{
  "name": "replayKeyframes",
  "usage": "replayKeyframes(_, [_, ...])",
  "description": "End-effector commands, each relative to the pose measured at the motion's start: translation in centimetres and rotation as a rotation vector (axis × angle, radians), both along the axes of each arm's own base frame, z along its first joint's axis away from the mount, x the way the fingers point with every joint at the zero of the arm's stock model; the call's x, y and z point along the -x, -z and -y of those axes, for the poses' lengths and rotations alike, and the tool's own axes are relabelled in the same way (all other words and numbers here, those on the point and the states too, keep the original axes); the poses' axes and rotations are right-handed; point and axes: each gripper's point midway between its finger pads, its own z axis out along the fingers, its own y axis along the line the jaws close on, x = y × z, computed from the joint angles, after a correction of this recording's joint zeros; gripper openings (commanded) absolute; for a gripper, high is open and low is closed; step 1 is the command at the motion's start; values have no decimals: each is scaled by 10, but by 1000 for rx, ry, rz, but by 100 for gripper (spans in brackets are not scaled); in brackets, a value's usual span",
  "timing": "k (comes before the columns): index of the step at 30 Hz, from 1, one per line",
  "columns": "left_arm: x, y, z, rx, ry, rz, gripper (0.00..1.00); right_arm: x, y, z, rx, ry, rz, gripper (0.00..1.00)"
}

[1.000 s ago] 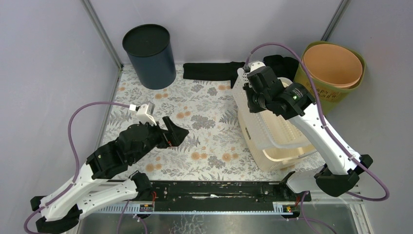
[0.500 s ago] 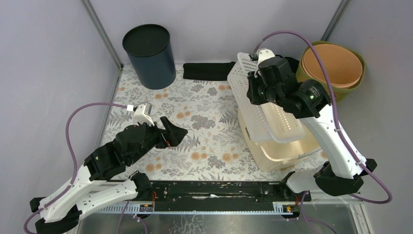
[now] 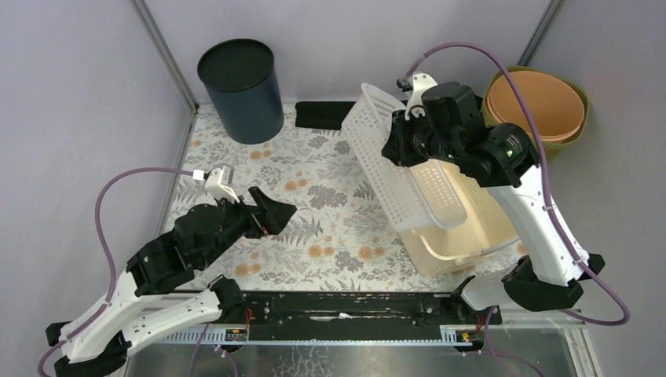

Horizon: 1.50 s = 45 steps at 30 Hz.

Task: Turn the large container upside down
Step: Position the container upside down at the corner of the board.

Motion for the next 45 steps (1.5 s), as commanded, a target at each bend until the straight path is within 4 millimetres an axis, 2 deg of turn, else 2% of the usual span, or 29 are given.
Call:
replayKeyframes(1, [-3,-30,-10,52,-38,69,100,3,-40,-24,-155,-81,64,8])
replayKeyframes(9, [-2,-39,-18,56,-53,87,100,4,-51,-48,-273,-130,40,9])
replayKeyframes(22, [3,-65,-35,78,-77,136,100,4,-58,-95,-522,-204,-57,9])
replayKeyframes(34, [8,-82,-48,99,-92,169,100,-4,-50,-125,-665,-221,-151,9])
replayKeyframes(45, [11,-84,-54,106,-102,176,100,-14,-60,-140,-701,-240,-166,9])
